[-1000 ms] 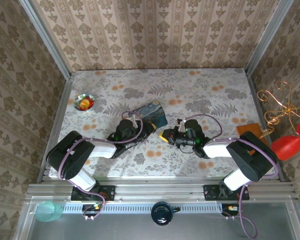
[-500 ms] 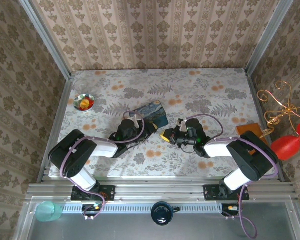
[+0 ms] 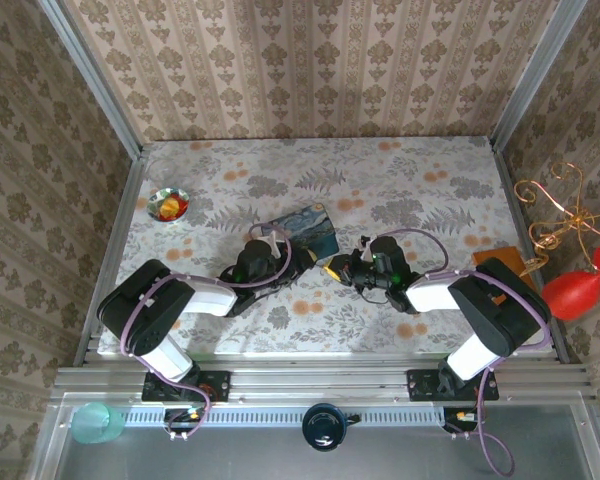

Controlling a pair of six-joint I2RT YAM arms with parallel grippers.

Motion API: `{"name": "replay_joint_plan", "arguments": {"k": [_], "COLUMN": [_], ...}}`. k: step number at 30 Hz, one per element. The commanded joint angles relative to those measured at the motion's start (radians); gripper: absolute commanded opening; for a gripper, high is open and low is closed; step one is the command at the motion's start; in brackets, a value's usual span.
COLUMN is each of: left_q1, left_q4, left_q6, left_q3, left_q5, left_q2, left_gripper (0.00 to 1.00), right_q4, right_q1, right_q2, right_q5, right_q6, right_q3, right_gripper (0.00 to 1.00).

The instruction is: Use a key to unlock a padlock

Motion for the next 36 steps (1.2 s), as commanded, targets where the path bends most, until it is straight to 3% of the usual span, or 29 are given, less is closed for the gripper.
{"name": "replay_joint_plan", "arguments": {"k": [1, 21, 36], "left_q1": [-0.083, -0.073, -0.072], "left_q4": [0.105, 0.024, -0.073], "left_q6": [0.008, 0.011, 0.03], "left_q3": [0.046, 0.045, 0.051], "left_q5": [0.222, 0.17, 0.147], "left_q2": [-0.002, -0.008, -0.033], "left_gripper": [0.0, 0.0, 0.0], "right_q4": [0.129, 0.108, 0.144], "right_q1": [0.049, 0.146, 0.158], "right_q2": [0.006, -0.075, -0.072], "right_q5": [0.004, 0.11, 0.16], "right_q6": [0.01, 0.01, 0.012], "right_q3": [0.063, 0.063, 0.029], "right_gripper": [0.0, 0.0, 0.0]}}
